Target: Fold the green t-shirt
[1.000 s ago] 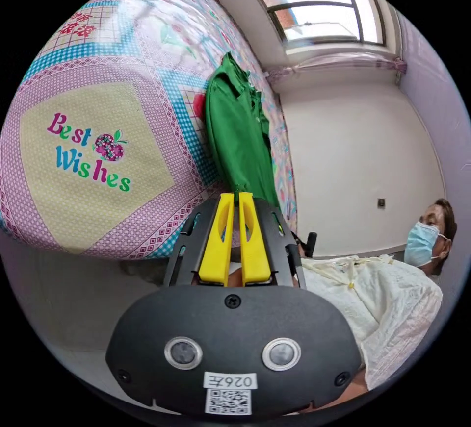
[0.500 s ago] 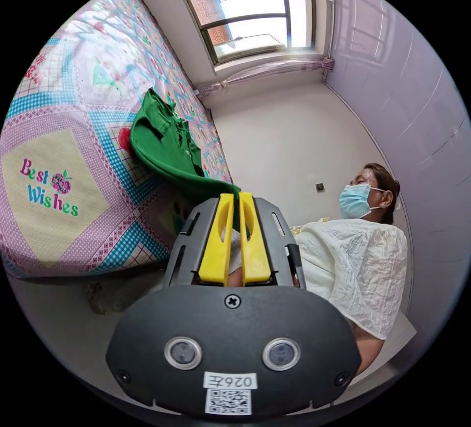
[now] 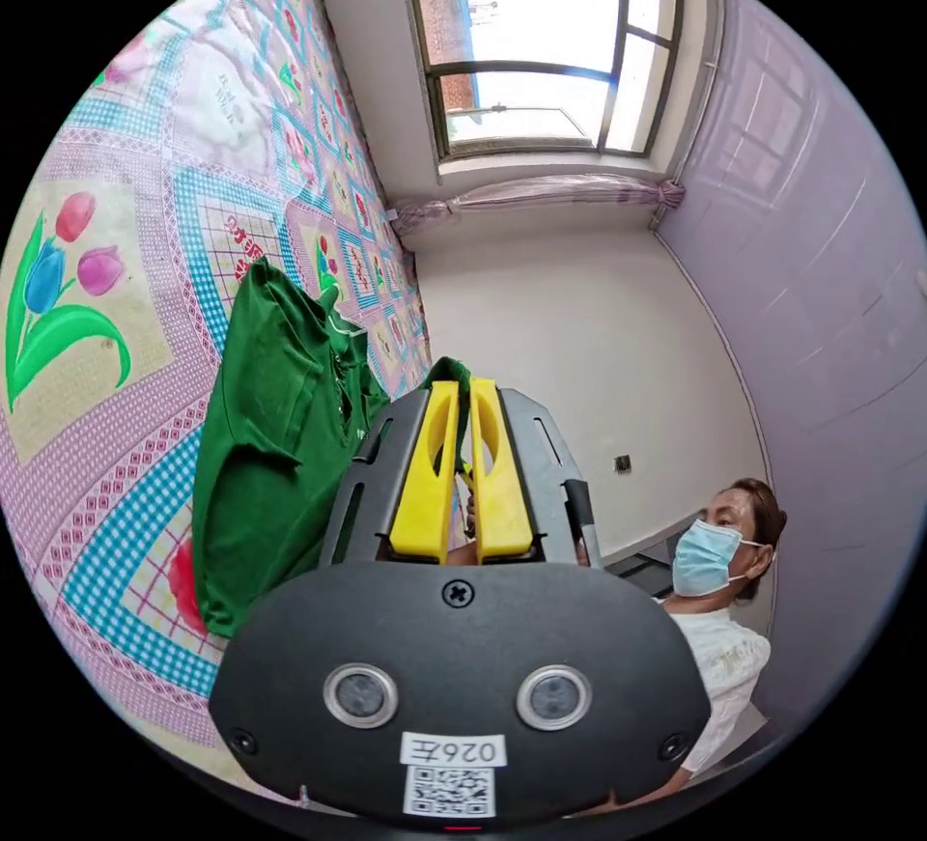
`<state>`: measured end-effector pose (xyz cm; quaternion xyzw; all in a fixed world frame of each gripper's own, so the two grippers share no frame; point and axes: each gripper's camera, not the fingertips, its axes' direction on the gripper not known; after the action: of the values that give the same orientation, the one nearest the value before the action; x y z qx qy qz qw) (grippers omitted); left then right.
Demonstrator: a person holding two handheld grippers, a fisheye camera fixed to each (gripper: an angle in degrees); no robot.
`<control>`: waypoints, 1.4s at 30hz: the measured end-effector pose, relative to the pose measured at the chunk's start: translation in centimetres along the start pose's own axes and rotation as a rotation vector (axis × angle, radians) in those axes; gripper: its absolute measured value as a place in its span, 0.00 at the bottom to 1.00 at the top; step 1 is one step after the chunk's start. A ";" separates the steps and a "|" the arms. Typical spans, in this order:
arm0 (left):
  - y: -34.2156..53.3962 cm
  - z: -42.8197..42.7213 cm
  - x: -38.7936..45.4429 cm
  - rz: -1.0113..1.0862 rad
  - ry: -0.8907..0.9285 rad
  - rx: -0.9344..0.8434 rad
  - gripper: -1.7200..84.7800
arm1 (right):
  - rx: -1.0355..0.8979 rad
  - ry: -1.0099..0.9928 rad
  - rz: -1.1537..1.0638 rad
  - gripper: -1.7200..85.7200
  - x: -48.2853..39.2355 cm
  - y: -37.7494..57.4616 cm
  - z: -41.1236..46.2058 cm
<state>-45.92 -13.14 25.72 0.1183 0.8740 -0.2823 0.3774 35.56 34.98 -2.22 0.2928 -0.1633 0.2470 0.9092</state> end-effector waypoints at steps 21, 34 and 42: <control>-17.3 7.2 -20.4 -0.235 -0.017 0.056 0.11 | -0.238 -0.007 0.090 0.14 14.8 -13.2 16.5; -11.7 29.6 -18.8 -0.010 -0.331 -0.395 0.01 | -0.173 -0.034 0.017 0.02 12.8 -8.4 22.4; -9.4 21.5 -13.9 0.025 -0.298 -0.133 0.01 | 0.072 0.024 -0.015 0.01 10.8 -2.1 14.8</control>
<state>-27.57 -33.23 27.72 0.0608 0.8236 -0.2335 0.5132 43.35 28.19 13.06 0.3235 -0.1413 0.2496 0.9017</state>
